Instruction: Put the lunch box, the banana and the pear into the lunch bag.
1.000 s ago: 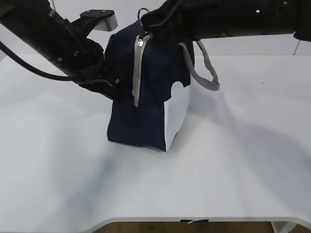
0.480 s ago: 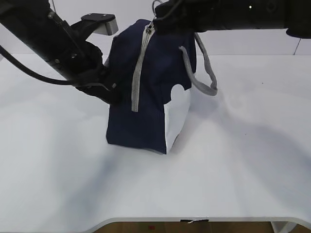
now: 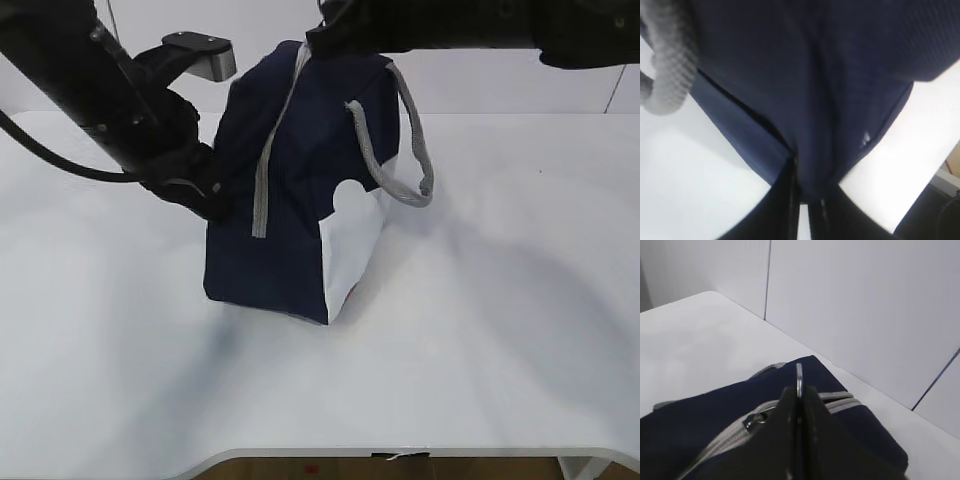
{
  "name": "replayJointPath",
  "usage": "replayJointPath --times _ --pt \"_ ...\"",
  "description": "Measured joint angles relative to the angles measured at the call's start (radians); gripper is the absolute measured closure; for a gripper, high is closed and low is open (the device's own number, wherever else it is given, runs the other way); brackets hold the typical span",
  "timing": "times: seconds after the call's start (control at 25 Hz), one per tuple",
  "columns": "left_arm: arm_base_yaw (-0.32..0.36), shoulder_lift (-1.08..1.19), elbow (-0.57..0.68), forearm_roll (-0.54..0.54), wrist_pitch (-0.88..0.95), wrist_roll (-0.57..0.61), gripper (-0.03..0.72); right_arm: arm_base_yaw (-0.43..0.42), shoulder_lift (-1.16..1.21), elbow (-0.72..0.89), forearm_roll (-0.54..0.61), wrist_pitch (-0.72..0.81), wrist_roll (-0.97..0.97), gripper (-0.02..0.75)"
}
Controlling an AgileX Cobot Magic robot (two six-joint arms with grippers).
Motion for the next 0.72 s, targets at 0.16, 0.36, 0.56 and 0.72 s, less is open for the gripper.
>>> replayJointPath --times 0.16,0.36,0.56,0.72 --pt "0.0 -0.032 0.0 0.04 0.008 0.0 0.685 0.0 0.01 -0.013 -0.041 0.034 0.0 0.731" --pt "0.002 -0.038 0.0 0.068 0.019 0.0 0.685 0.0 0.027 -0.015 -0.06 0.05 0.0 0.731" --pt "0.042 -0.055 0.0 0.076 0.04 0.002 0.685 -0.01 0.052 -0.017 -0.099 0.082 0.0 0.731" --pt "0.077 -0.055 0.0 0.078 0.062 0.002 0.685 -0.048 0.07 -0.018 -0.104 0.084 0.0 0.731"
